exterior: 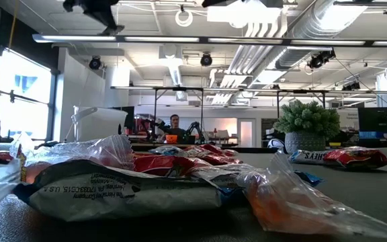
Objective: Sort candy
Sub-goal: Put the white chocolate into the white bucket
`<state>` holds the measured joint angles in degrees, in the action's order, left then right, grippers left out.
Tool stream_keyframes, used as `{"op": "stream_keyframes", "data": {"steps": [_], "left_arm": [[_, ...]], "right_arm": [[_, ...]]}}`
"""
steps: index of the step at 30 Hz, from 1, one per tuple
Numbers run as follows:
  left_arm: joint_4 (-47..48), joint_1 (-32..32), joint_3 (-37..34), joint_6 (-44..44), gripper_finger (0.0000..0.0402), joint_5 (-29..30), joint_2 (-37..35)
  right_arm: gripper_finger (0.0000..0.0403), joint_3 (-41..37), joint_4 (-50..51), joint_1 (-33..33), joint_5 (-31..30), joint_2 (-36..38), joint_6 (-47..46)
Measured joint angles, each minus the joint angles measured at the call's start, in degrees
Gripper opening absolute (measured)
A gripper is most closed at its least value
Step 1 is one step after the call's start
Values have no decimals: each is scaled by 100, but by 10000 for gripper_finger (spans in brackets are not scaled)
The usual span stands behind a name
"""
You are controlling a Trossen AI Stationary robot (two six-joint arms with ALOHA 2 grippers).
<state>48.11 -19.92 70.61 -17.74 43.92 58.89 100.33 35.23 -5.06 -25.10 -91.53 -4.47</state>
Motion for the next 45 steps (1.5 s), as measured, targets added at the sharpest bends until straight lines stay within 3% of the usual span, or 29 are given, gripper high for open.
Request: {"op": "stream_keyframes", "data": {"steps": [7,15,22,32,39,45], "left_arm": [[287,-879,-2,-214,0,-1058,454],[313,-1513,-2,-81,5,-1666,1030],[313,-1644,-2,156,41,-2055,1161],[335,-1661,-2,113,95,-2165,1159],[-142,-1525,-2,-74,97,-3730,1159],[-116,-1316,-2,196,94,-4001,1260]], "right_arm": [[206,0,142,-18,0,0,-31],[206,2,704,-15,0,0,-471],[206,2,1383,-15,0,0,-851],[206,11,2006,-15,-26,53,-855],[206,17,2110,-103,-629,94,-708],[206,17,2660,-438,-686,92,-919]]}}
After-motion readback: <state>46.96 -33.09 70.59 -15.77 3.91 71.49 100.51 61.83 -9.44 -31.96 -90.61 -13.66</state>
